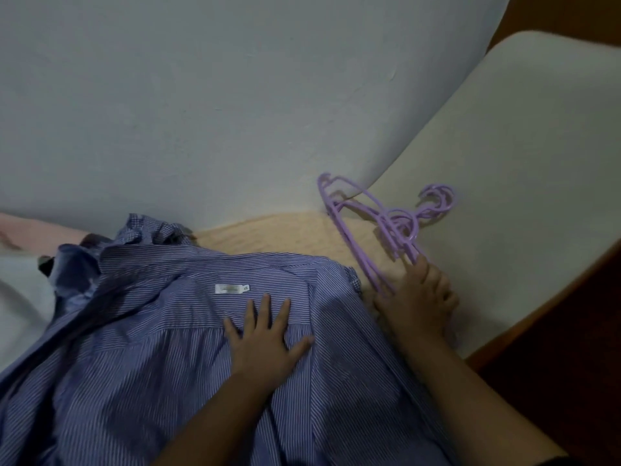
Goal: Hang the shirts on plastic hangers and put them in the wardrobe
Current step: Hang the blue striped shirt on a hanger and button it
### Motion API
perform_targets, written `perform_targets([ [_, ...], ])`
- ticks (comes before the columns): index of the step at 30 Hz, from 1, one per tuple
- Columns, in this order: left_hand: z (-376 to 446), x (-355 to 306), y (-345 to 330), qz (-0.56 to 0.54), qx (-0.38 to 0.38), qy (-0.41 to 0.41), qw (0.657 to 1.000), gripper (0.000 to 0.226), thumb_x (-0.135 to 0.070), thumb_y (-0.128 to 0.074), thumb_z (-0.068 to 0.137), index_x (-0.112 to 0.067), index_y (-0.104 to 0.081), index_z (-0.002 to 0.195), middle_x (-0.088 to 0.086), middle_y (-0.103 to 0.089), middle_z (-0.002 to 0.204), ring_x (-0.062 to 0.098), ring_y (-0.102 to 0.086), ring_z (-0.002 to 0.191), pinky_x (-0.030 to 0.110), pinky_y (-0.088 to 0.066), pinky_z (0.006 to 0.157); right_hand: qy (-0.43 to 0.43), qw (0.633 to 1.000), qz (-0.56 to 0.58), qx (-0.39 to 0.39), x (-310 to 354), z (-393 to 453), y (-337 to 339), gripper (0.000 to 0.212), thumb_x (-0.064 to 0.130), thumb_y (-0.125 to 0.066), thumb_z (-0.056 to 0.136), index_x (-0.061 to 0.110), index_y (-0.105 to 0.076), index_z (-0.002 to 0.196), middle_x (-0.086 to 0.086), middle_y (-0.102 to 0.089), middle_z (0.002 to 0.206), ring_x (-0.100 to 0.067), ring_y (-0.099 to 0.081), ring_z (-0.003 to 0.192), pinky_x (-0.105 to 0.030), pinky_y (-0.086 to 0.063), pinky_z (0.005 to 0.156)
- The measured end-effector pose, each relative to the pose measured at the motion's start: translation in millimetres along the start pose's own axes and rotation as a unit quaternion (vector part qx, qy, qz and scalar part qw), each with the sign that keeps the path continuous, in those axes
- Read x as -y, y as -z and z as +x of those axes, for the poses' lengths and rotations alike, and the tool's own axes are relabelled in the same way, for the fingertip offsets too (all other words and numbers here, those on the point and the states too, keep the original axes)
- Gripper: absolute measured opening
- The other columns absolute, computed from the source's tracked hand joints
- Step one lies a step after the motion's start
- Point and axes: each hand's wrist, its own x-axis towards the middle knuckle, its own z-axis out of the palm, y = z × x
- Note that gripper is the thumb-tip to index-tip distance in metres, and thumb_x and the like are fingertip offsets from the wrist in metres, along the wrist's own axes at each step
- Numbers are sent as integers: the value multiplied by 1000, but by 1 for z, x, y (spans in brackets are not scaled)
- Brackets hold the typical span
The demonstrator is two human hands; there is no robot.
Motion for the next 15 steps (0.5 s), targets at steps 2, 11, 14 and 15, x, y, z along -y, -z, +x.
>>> perform_targets([
  [2,-4,8,12,-15,-11,-19,1000,103,-90,13,59,-44,2,150,-7,12,159,23,9,148,55,8,114,-10,998,58,20,9,-2,9,104,65,-67,59,12,-30,141,-12,-40,137,-33,-36,125,-48,-28,98],
  [11,-38,101,93,-114,-452,6,885,30,-34,-49,86,-21,-76,91,10,-62,123,35,-48,120,50,-40,93,171,940,160,247,50,-28,23,119,48,-68,44,23,-17,148,-4,-29,146,-25,-30,135,-45,-27,109],
  [14,-43,135,111,-119,-456,94,877,27,-33,-53,82,-21,-77,88,17,-51,137,39,-45,124,51,-37,97,207,927,151,274,55,-38,15,112,30,-78,60,29,-10,149,2,-16,153,-19,-13,143,-50,-15,114],
  [15,-43,143,117,-121,-423,126,889,24,-34,-56,82,-25,-77,89,14,-45,143,36,-44,126,50,-37,97,214,926,145,274,56,-39,14,111,29,-78,61,29,-9,148,3,-14,154,-19,-10,144,-51,-14,114],
])
